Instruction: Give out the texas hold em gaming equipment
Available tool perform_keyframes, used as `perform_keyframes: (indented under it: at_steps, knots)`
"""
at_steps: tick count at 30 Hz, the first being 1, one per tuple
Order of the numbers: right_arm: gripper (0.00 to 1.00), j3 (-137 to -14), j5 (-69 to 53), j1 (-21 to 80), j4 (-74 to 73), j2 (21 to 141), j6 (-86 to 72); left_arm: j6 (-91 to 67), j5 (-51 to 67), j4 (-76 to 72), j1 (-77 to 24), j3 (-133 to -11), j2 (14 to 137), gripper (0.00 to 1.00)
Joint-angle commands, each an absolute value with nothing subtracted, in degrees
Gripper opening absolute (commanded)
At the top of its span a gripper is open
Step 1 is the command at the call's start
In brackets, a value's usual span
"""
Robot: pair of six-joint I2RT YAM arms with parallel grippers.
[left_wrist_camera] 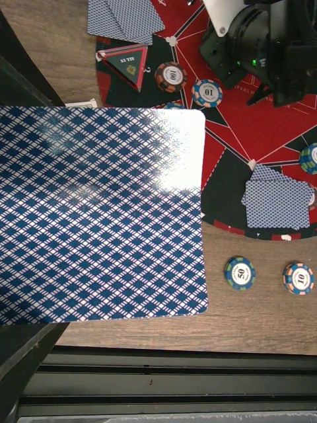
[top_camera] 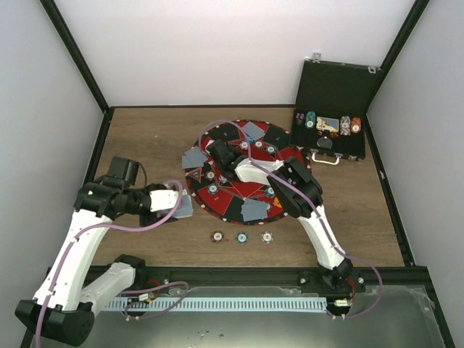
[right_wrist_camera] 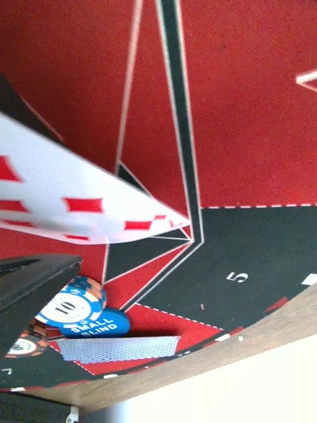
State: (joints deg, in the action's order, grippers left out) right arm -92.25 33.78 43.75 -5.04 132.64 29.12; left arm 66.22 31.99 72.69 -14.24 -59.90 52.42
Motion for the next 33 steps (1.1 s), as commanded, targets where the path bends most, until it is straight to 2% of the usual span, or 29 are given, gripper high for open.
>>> perform_keyframes:
  at_steps: [1, 3, 5, 12, 18, 22, 24, 29, 33]
  knots:
    - [0.45, -89.09, 29.58, 44.30, -7.75, 126.58, 25.49, 66.36, 33.58, 71.64, -14.15, -60.18, 52.73, 0.04]
    - [0.59, -88.06, 28.17, 44.32, -9.23, 124.39, 23.85, 66.27, 33.78, 71.47, -14.15, -60.28, 52.73, 0.04]
    - [0.66, -88.08, 26.61, 44.23, -11.20, 122.49, 21.96, 66.11, 34.09, 71.39, -14.19, -60.44, 52.66, 0.04]
    - [0.71, -90.48, 21.02, 44.12, -17.95, 115.58, 15.14, 65.57, 33.93, 71.46, -14.19, -60.74, 51.85, 0.04]
    - [0.84, -89.07, 16.62, 44.12, -21.93, 110.54, 11.26, 65.59, 34.16, 71.70, -14.15, -60.75, 51.07, 0.04]
    - [0.85, -90.29, 13.34, 44.11, -26.32, 107.99, 3.70, 65.56, 34.44, 71.86, -14.15, -60.84, 50.98, 0.04]
    - [0.86, -90.03, 8.24, 44.16, -27.29, 104.77, -2.72, 65.57, 34.37, 71.68, -14.14, -60.82, 50.89, 0.04]
    - [0.99, -80.92, -13.56, 44.12, -20.98, 93.05, -23.52, 65.65, 35.00, 71.44, -14.13, -60.72, 50.89, 0.04]
    - [1.00, -69.75, -26.62, 44.20, -11.70, 85.89, -36.16, 65.74, 34.98, 71.47, -14.15, -60.77, 50.68, 0.04]
